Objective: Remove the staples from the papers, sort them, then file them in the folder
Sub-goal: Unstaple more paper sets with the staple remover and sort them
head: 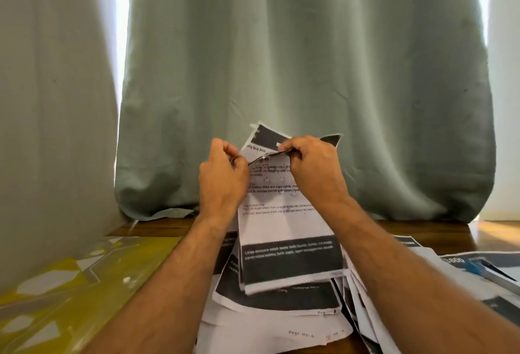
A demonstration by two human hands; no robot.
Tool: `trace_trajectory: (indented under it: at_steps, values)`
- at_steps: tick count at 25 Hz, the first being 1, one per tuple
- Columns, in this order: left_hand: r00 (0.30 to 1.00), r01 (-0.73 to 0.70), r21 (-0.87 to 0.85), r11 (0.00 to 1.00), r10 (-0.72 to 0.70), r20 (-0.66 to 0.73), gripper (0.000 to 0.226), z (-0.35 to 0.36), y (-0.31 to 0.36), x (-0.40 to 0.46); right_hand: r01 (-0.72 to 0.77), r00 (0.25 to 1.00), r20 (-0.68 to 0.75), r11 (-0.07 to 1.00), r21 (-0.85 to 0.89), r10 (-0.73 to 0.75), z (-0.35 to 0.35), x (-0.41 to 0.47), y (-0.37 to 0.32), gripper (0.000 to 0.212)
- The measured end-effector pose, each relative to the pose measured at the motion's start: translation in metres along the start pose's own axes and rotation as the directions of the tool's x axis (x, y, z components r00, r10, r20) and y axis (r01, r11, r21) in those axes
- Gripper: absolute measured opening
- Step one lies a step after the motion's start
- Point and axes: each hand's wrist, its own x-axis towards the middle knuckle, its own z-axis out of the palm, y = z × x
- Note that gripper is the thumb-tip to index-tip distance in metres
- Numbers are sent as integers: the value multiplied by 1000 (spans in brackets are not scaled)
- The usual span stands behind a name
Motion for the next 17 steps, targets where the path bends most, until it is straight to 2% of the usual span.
trace_trajectory:
  at_steps: [5,7,9,11,13,17]
  values:
    - [985,-89,-216,972,118,127,12,-16,30,20,96,991,-100,995,20,-94,-31,39,-21,26]
    - [966,-112,-354,928,185,178,17,-23,44,26,143,981,-137,990,14,-140,-43,51,-29,24]
    - [962,-78,-476,876,192,195,18,-26,56,32,174,971,-168,985,0,-171,-52,62,-36,22]
    - [965,16,-575,818,139,224,21,-28,66,36,186,965,-189,983,-11,-184,-60,68,-42,21]
    - [948,185,-661,727,45,315,23,-24,69,34,186,965,-183,982,-38,-190,-66,71,-44,24]
    - [839,509,-663,549,-146,524,26,-1,47,4,190,982,32,969,-159,-187,-55,51,-24,25]
